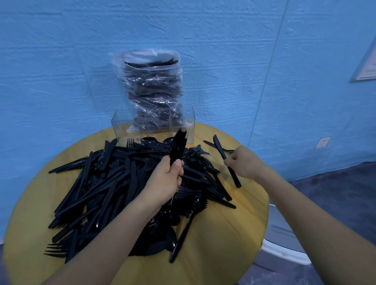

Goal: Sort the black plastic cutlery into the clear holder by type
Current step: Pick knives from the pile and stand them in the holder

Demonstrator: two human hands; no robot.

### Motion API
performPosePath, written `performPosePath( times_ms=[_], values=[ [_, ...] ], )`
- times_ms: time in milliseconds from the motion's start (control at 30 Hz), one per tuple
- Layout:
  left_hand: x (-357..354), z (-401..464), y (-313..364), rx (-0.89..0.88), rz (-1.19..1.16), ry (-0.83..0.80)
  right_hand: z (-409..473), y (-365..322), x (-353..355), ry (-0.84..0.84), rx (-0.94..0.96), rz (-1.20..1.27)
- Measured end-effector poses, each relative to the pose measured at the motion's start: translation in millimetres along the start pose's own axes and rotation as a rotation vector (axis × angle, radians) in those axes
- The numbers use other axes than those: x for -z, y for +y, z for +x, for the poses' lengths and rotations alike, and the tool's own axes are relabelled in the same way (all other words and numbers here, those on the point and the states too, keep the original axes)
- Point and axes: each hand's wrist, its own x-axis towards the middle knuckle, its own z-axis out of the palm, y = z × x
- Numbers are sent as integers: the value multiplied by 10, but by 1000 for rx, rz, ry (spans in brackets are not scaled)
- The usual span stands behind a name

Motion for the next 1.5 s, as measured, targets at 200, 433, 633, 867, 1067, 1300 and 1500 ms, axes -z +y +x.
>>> performPosePath(
  times_ms=[200, 433, 633, 867, 1067, 1300, 1500],
  values=[
    [-87, -49, 85, 8, -147, 53, -523, -456, -103, -76, 150, 513],
    [20, -143, 159, 19, -249, 158, -679, -696, -486, 33, 275, 602],
    [123, -189, 158, 20, -203, 180, -712, -857, -596, 152, 326, 424],
    [259, -263, 223, 24, -276, 159, -805, -1045, -604, 246, 433, 278],
    [458, -325, 237, 49, -243, 124, -792, -1170, -554, 205, 657, -194],
    [696, -284, 205, 24, -35, 113, -515, -1273, -330, 18, 687, -30],
    [817, -217, 240, -76, 24, 41, -214, -1483, -263, -320, 149, 886]
  ],
)
